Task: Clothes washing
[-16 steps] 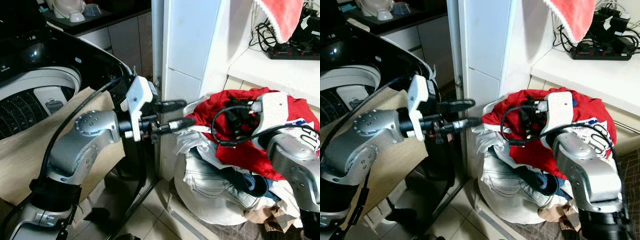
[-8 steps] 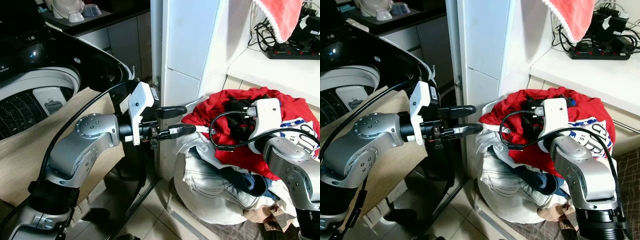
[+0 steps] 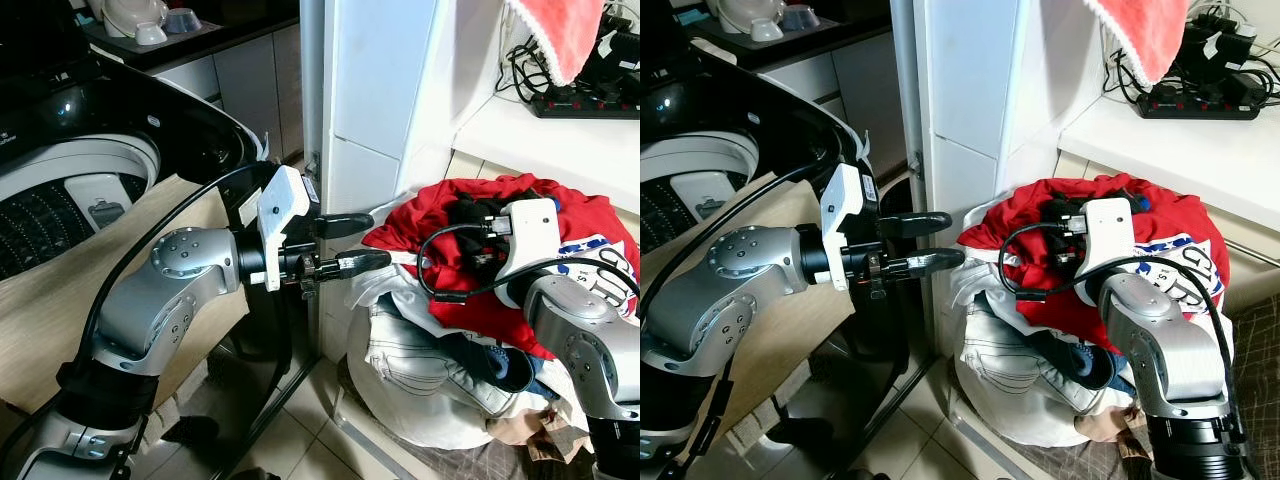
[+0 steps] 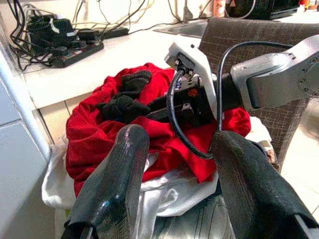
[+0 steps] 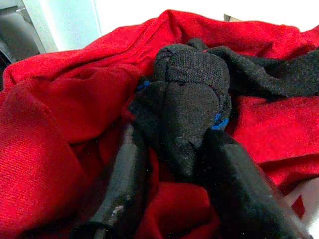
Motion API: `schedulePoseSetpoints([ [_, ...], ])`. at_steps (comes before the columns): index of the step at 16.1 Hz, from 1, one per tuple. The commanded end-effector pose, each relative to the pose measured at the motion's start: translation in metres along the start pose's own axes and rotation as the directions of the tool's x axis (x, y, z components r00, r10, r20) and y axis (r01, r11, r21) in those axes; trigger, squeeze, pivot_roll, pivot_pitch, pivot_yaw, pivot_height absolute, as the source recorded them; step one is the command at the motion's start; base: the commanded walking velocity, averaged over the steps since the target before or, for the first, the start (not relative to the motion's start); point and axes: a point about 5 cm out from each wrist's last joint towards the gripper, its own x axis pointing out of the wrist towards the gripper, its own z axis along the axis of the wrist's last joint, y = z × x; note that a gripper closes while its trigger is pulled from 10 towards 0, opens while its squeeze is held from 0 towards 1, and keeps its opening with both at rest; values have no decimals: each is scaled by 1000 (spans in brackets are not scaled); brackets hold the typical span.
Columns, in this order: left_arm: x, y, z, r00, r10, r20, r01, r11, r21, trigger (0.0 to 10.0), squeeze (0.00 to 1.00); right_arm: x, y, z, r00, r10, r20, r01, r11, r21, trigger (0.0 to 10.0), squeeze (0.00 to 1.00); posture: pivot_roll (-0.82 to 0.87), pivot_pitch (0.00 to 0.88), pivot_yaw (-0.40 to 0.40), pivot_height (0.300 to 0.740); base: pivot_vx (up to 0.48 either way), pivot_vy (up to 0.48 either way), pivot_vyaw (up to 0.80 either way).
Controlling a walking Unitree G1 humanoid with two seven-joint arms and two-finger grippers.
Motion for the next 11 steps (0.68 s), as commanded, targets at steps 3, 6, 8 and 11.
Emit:
schedulePoseSetpoints([
  [3,1,-2,1,1000,-10,-12,10,1000,18,10000,0,0,-1,2,1000,-14,20,14,1000,-3,0,0,-158,0,40,740,0,0,0],
  [6,1,0,2,1000,11,0,-11,999,31,10000,0,-2,-6,11,995,-49,86,49,999,-1,0,0,-159,0,40,740,0,0,0],
  [8,1,3,4,999,42,22,-43,998,41,10000,0,-4,-6,22,986,-49,159,46,999,22,0,0,-161,0,40,740,0,0,0],
  [11,2,14,10,988,137,73,-142,987,69,10000,0,-10,-7,40,969,-39,243,34,999,28,0,0,-161,0,40,740,0,0,0],
])
